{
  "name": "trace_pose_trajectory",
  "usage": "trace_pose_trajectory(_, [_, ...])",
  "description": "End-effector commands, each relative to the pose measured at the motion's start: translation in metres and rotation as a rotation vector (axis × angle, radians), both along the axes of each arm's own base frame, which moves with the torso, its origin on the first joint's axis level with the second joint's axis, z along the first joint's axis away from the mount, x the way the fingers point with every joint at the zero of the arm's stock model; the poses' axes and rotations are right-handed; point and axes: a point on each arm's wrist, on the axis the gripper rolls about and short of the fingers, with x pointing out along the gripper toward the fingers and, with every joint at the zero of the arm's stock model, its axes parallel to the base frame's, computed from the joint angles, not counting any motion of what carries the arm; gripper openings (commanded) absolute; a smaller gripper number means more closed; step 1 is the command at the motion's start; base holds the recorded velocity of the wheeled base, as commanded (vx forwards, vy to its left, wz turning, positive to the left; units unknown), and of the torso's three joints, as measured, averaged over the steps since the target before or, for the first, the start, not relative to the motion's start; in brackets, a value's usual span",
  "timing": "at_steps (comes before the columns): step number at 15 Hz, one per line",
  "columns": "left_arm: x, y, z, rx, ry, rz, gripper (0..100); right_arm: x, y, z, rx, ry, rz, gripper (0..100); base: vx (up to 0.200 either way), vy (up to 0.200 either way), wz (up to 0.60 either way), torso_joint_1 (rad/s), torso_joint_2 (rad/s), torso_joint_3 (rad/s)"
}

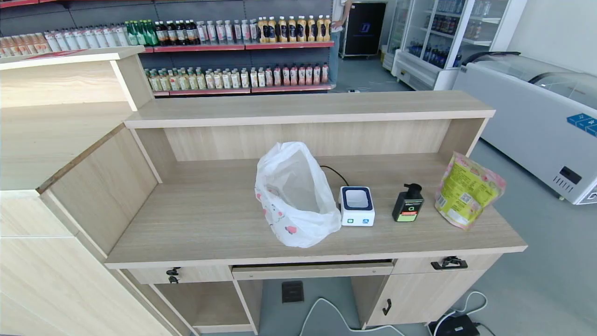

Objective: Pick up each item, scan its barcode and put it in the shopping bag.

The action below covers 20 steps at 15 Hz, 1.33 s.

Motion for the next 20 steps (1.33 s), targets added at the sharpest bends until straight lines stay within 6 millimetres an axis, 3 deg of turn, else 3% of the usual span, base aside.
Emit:
trace_pose_trajectory(1, [0.000, 0.000, 0.000, 0.000, 0.000, 0.001, 100, 0.106, -0.012, 0.009, -0.033, 0.063, 0.011, 100, 0.000, 0.000, 0.00, 0.000, 0.00, 0.000])
trace_pose_trajectory(5, [0.000, 0.000, 0.000, 0.000, 0.000, 0.001, 100, 0.133, -0.015, -0.014, -0.055, 0.160, 0.036, 100, 0.000, 0.000, 0.00, 0.000, 0.00, 0.000])
trace_pose_trajectory(11, [0.000, 0.000, 0.000, 0.000, 0.000, 0.001, 100, 0.162, -0.045, -0.045, -0.084, 0.296, -0.099, 100, 0.000, 0.000, 0.00, 0.000, 0.00, 0.000])
trace_pose_trajectory(15, [0.000, 0.000, 0.000, 0.000, 0.000, 0.001, 100, 0.179, -0.060, -0.074, -0.113, 0.427, -0.009, 100, 0.000, 0.000, 0.00, 0.000, 0.00, 0.000])
trace_pose_trajectory(17, [0.000, 0.000, 0.000, 0.000, 0.000, 0.001, 100, 0.194, -0.072, -0.081, -0.184, 0.422, 0.111, 100, 0.000, 0.000, 0.00, 0.000, 0.00, 0.000])
trace_pose_trajectory(20, [0.000, 0.000, 0.000, 0.000, 0.000, 0.001, 100, 0.216, -0.080, -0.092, -0.191, 0.442, 0.135, 100, 0.000, 0.000, 0.00, 0.000, 0.00, 0.000])
